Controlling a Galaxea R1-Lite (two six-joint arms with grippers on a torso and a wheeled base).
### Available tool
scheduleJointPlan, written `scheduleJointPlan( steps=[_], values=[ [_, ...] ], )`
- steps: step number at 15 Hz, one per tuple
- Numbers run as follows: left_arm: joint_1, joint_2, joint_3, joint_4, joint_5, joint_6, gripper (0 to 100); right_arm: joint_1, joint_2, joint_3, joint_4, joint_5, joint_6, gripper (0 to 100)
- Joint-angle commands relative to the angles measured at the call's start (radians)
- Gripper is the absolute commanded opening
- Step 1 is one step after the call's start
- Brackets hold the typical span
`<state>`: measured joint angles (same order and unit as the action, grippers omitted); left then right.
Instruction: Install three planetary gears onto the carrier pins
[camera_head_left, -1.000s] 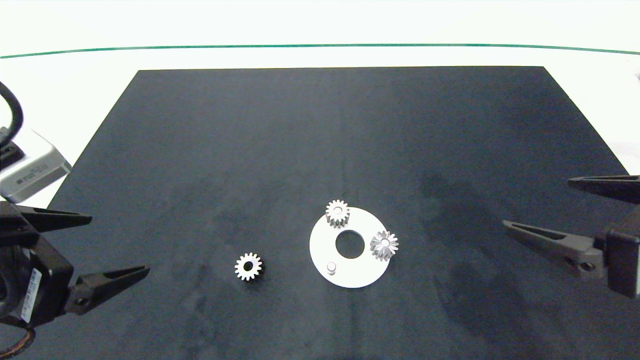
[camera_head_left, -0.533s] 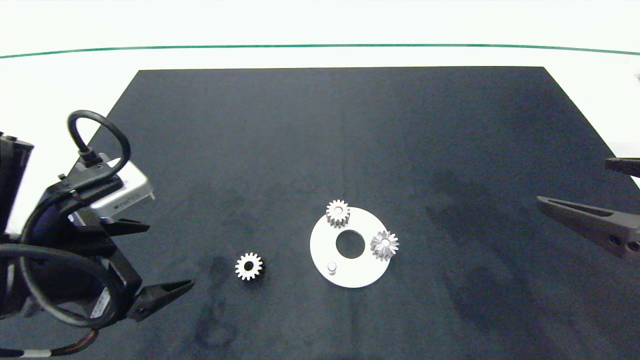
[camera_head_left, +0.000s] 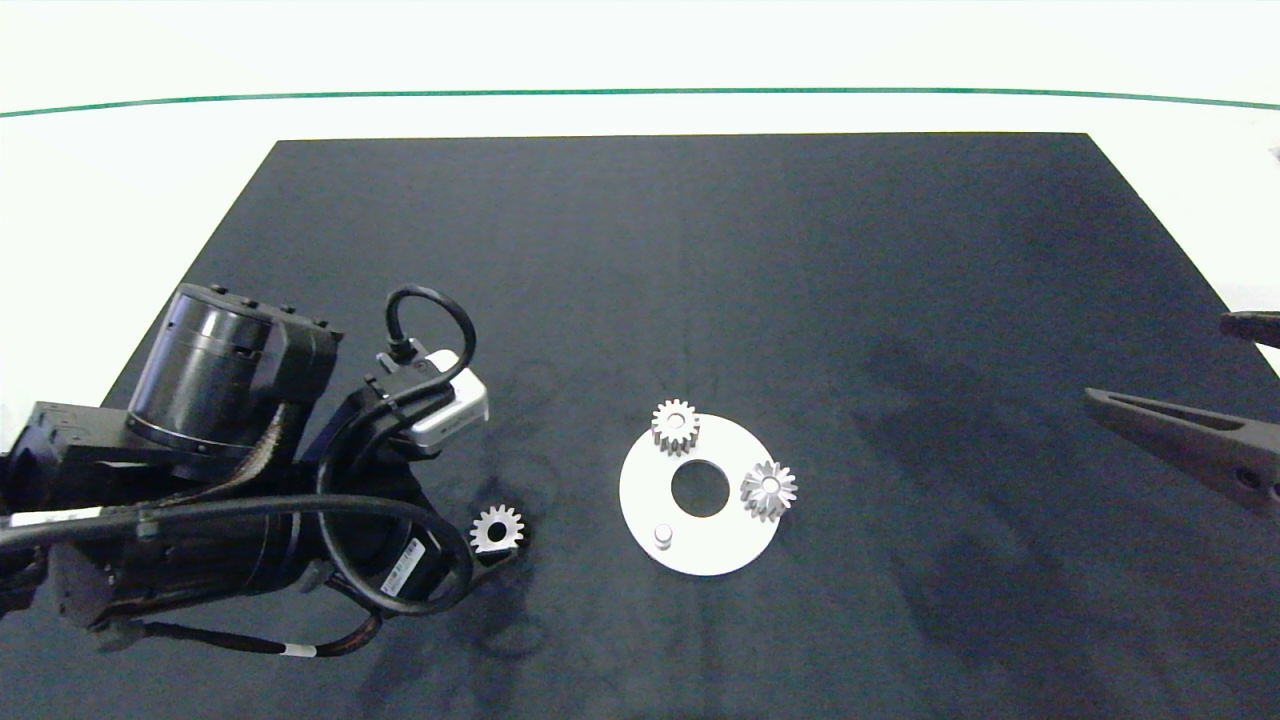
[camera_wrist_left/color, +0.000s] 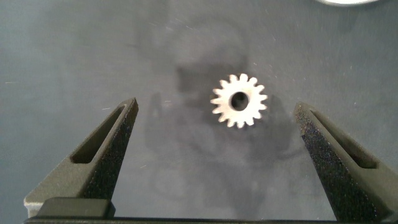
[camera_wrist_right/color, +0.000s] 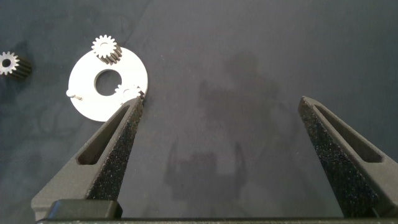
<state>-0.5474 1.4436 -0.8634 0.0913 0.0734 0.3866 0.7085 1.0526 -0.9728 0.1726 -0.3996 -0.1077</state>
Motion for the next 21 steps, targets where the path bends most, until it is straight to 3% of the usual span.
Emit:
scheduleJointPlan(
  steps=[1,9,11,15,21],
  values=[
    [-0.006,0.049,0.000,-0.002,0.000,0.000,100,0.000,0.006,0.000,0.001,-0.002,-0.001,100],
    [-0.042,0.066,0.000,-0.002,0.000,-0.006,100,0.002,0.012,0.003,0.001,-0.002,-0.001,100],
    [-0.065,0.080,-0.002,-0.007,0.000,-0.029,100,0.003,0.012,0.005,0.001,-0.002,-0.001,100],
    [-0.068,0.112,0.000,-0.048,0.000,-0.032,100,0.003,0.014,0.005,0.001,-0.002,0.000,100],
    [-0.063,0.124,0.001,-0.048,0.002,-0.031,90,0.003,0.017,0.006,0.001,-0.001,0.000,100]
  ],
)
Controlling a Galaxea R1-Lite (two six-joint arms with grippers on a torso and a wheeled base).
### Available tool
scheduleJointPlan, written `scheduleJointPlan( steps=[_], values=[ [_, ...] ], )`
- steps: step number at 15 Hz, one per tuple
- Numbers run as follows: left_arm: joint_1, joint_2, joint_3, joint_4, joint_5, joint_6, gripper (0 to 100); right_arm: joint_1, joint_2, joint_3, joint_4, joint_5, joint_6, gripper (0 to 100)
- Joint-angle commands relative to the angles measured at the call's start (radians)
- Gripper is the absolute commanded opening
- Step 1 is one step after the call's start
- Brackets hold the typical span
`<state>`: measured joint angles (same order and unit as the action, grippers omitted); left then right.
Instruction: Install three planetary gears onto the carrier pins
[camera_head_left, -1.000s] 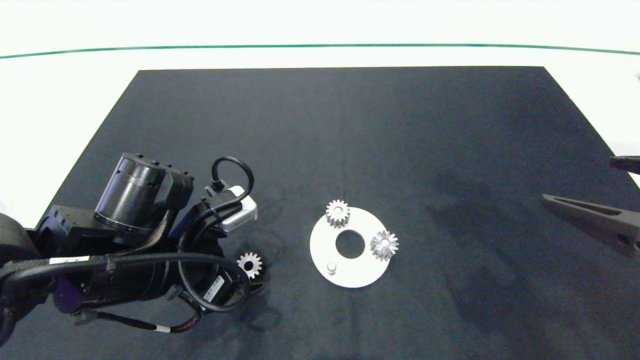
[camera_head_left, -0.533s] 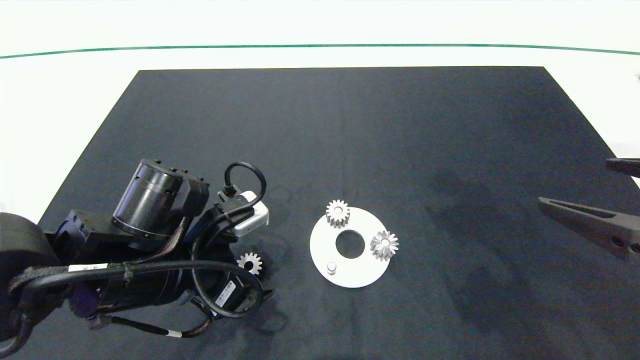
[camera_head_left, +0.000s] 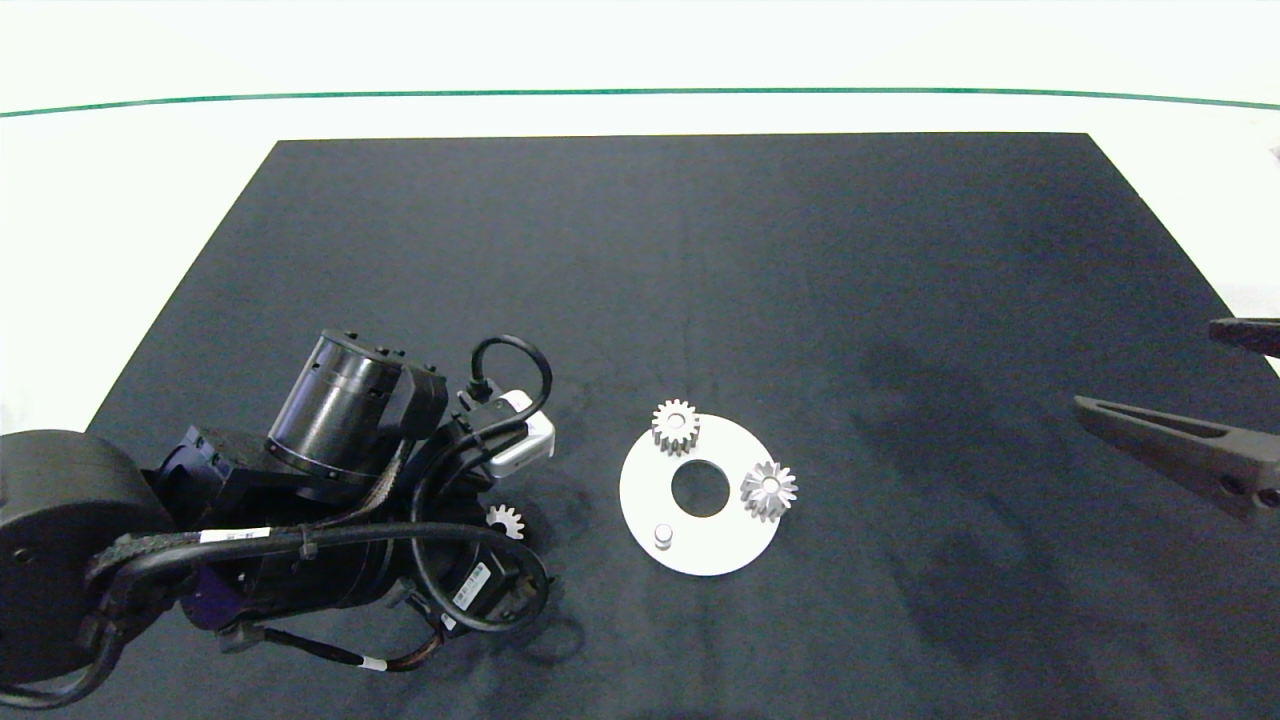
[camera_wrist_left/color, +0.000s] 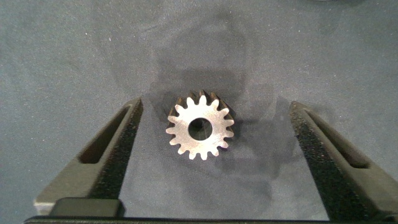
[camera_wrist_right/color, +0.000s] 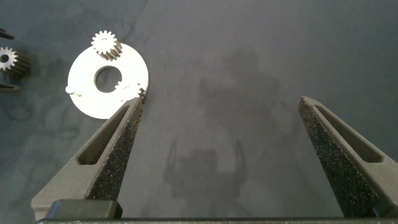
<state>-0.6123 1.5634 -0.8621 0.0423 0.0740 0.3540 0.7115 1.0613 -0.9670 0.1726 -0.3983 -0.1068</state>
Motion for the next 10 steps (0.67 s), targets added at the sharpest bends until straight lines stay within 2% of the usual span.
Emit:
scheduleJointPlan(
  steps=[1,10],
  values=[
    [0.003,0.004,0.000,0.001,0.001,0.002,87,0.000,0.009,0.001,0.001,-0.002,-0.001,100],
    [0.025,0.012,0.012,-0.002,0.004,0.005,69,-0.001,0.011,0.004,0.002,-0.004,-0.001,100]
  ],
)
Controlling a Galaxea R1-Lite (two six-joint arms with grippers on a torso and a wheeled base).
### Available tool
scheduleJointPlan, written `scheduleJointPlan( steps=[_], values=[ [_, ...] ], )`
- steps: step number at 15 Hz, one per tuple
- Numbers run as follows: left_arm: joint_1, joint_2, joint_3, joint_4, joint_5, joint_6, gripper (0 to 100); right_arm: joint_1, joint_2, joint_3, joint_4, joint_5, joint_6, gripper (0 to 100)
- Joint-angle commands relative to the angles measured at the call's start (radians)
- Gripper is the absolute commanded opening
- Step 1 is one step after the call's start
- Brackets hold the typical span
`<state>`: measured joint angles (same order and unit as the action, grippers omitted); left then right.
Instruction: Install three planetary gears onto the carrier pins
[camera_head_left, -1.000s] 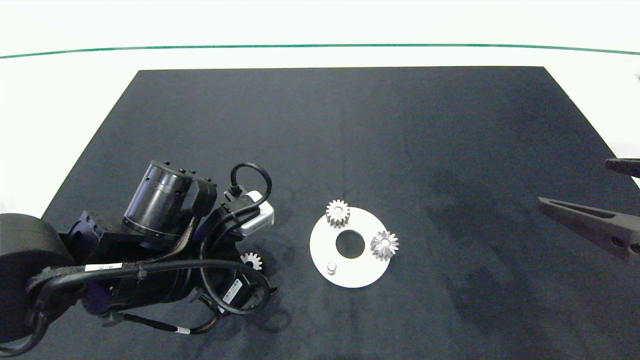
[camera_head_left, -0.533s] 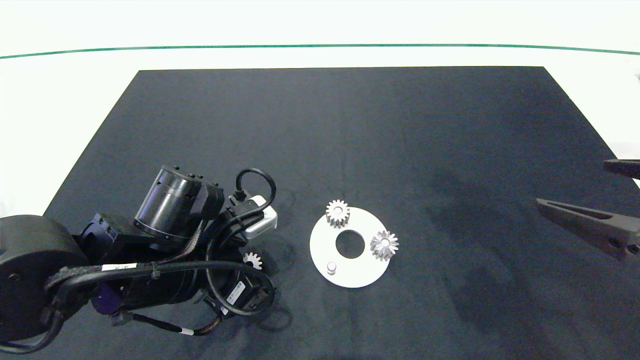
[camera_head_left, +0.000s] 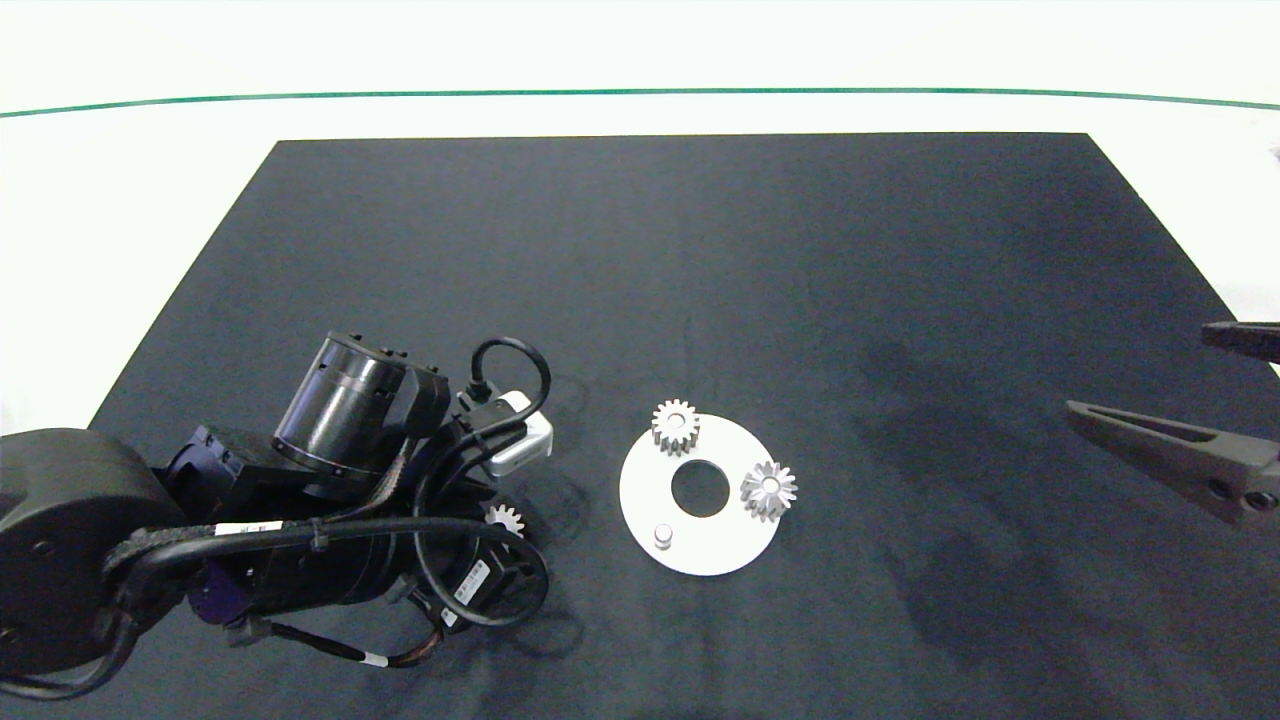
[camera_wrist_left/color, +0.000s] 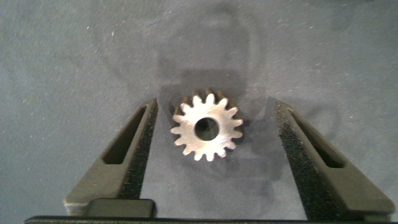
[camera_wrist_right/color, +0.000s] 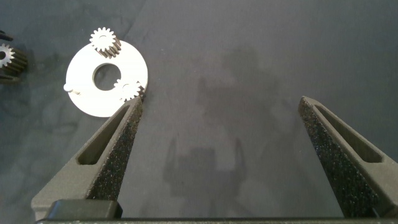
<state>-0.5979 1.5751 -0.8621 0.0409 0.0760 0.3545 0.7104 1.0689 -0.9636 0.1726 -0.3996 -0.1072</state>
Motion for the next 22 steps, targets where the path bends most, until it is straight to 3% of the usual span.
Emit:
scheduleJointPlan(
  steps=[1,22],
  values=[
    [0.012,-0.001,0.014,-0.004,0.002,0.004,68,0.001,0.003,0.000,0.001,-0.002,-0.002,100],
    [0.007,-0.050,0.083,-0.084,0.001,0.011,26,0.015,-0.026,0.031,0.002,-0.002,-0.009,100]
  ],
)
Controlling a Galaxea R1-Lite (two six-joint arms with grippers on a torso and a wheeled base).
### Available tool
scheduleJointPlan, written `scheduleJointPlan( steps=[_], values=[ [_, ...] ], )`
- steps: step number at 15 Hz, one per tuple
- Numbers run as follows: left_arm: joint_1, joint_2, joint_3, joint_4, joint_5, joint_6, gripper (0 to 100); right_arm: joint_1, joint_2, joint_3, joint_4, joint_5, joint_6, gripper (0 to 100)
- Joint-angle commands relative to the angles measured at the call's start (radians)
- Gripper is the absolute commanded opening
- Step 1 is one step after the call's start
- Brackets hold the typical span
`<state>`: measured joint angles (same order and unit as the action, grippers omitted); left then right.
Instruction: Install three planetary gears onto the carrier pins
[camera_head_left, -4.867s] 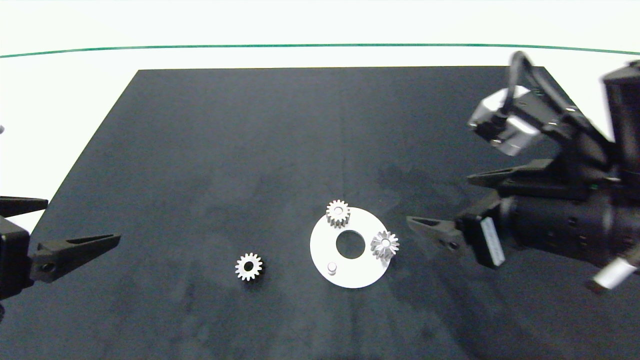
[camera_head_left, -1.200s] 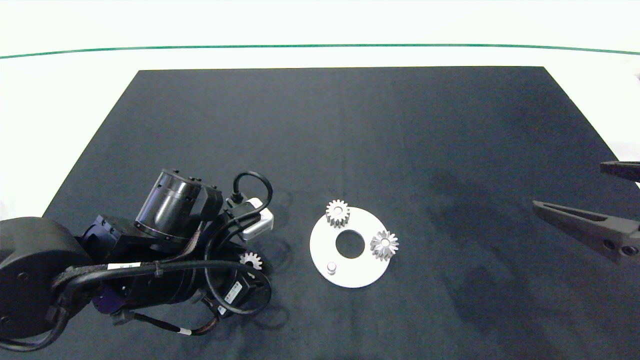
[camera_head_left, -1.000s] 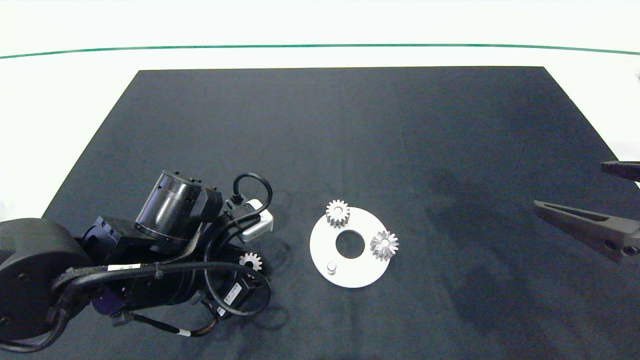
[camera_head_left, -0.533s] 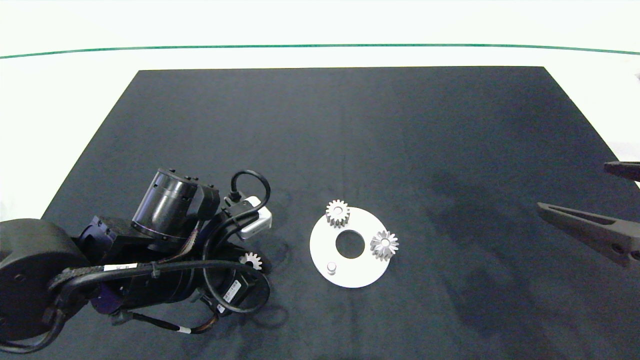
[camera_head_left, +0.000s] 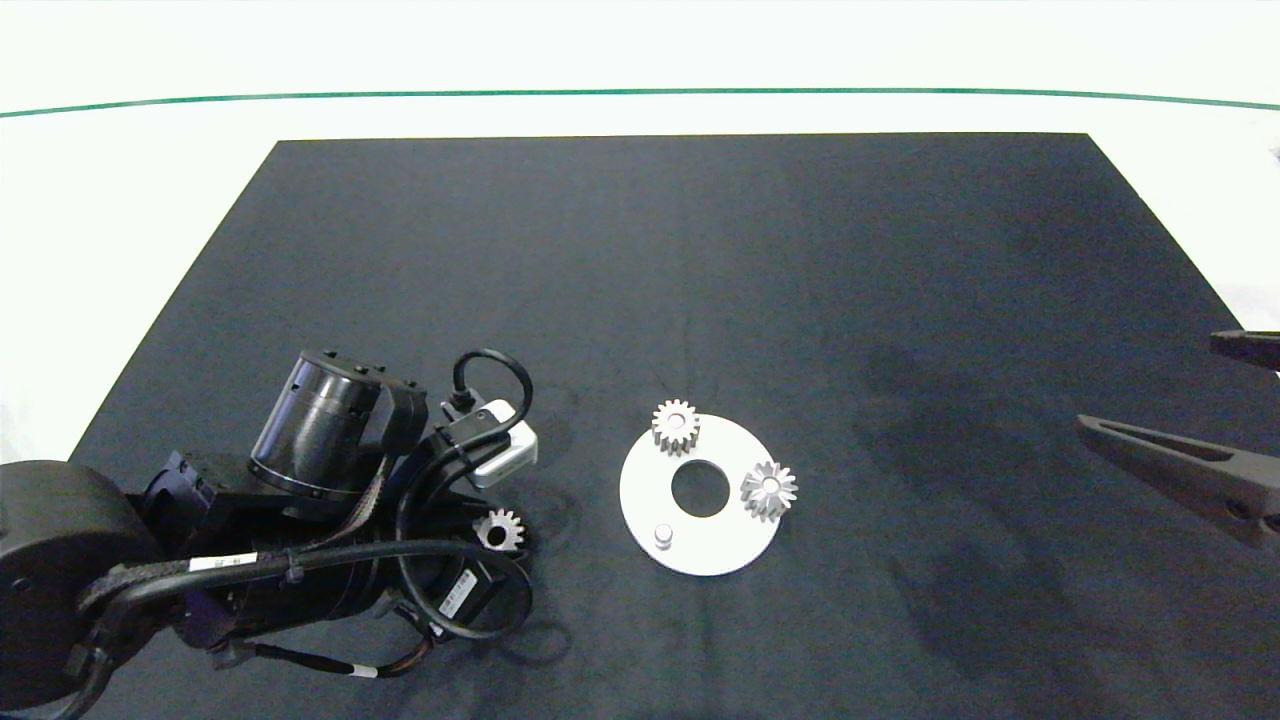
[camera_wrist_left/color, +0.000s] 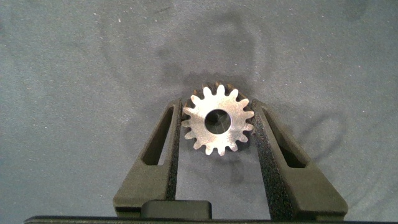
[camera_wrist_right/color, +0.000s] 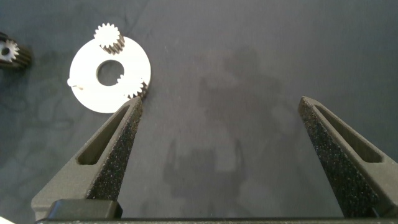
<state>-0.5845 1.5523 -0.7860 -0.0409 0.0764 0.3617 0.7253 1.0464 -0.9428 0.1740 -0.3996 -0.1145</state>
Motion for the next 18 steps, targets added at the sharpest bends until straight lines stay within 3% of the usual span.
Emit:
scheduleJointPlan(
  steps=[1,4,8,9,12,14,18],
  values=[
    [-0.014,-0.044,-0.001,-0.001,0.000,-0.003,24,0.000,-0.006,0.019,0.001,-0.002,-0.005,100],
    [-0.043,-0.071,-0.018,0.006,0.000,-0.003,18,0.000,-0.023,0.025,-0.001,-0.002,-0.022,100],
    [-0.190,-0.026,-0.096,0.007,0.003,-0.003,16,0.000,-0.078,0.019,-0.002,-0.004,-0.042,100],
    [-0.216,-0.001,-0.136,0.009,0.019,-0.003,16,0.000,-0.086,0.019,-0.002,-0.004,-0.048,100],
    [-0.268,0.104,-0.242,0.006,0.118,0.008,16,-0.001,-0.086,0.019,-0.001,-0.002,-0.051,100],
    [-0.273,0.117,-0.276,0.038,0.122,0.042,16,-0.001,-0.089,0.019,-0.001,-0.002,-0.051,100],
    [-0.305,0.106,-0.305,0.161,0.123,0.029,16,-0.001,-0.091,0.019,-0.002,-0.002,-0.051,100]
  ],
)
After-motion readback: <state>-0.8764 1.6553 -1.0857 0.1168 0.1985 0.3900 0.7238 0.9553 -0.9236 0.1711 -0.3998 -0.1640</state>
